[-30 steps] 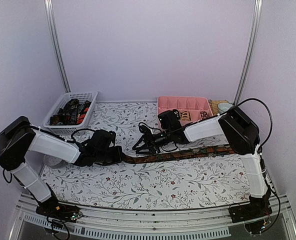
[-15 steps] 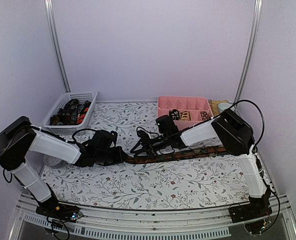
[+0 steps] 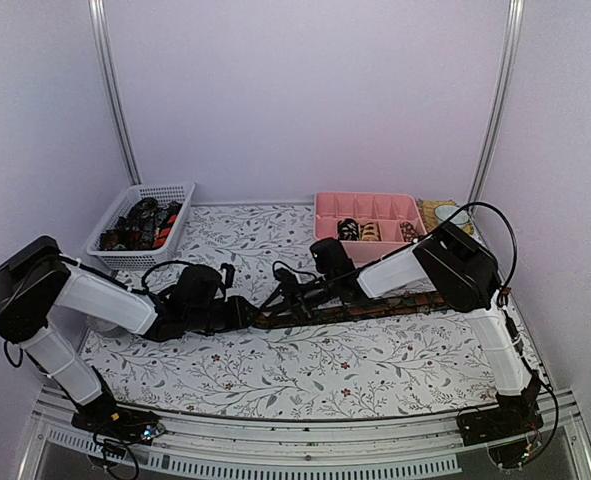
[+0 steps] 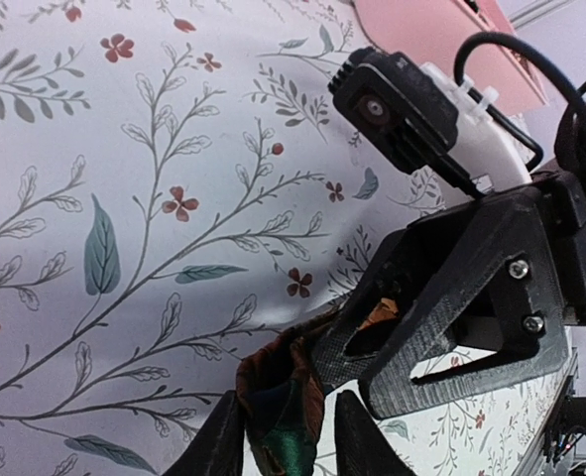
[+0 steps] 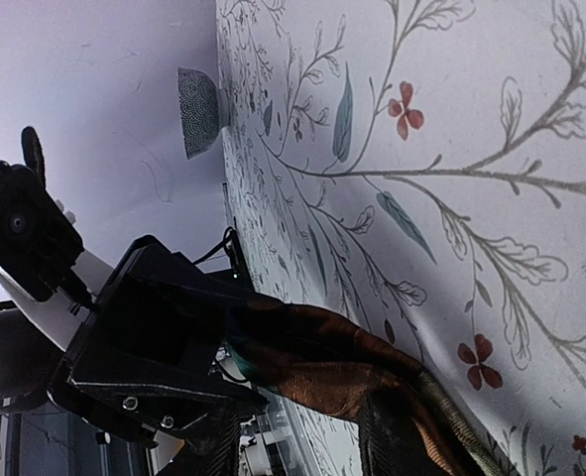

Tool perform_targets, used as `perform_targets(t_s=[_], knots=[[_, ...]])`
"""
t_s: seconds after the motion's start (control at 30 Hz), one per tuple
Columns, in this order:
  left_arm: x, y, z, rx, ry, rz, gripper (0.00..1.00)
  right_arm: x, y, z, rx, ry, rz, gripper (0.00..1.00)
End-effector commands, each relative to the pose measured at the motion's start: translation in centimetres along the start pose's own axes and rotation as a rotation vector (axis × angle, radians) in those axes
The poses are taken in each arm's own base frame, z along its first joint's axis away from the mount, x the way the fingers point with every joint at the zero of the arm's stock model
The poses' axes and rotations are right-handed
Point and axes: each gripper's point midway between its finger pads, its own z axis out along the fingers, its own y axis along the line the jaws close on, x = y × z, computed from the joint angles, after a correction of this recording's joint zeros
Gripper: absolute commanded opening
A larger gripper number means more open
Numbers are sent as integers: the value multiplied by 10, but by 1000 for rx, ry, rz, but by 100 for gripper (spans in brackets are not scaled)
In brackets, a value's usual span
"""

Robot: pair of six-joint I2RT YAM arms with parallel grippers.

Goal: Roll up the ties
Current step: Roll the tie at the center of the board.

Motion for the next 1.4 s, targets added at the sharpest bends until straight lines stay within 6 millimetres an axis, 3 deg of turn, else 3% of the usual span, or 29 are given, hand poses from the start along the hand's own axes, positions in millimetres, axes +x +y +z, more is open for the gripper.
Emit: perform_targets(t_s=[0.0,0.4,0.53,1.2,1.27,1.37], knots=[[-4,-24,-8,115,-33,40,32,9,-37,13,1,37,73,41],[-3,-42,-12,253,-48,72,31,14,-40,13,-13,50,101,41],[-3,-43,-10,265,-39,75,23,16,-39,13,-14,55,103,41],[2,-38,-4,276,0,68,18,24,-30,7,-45,66,84,46],[2,-41,-5,293,1,70,4,25,-29,7,-55,69,82,46],[2,-43,-6,315,7,70,1,25,-29,7,-62,73,86,47]])
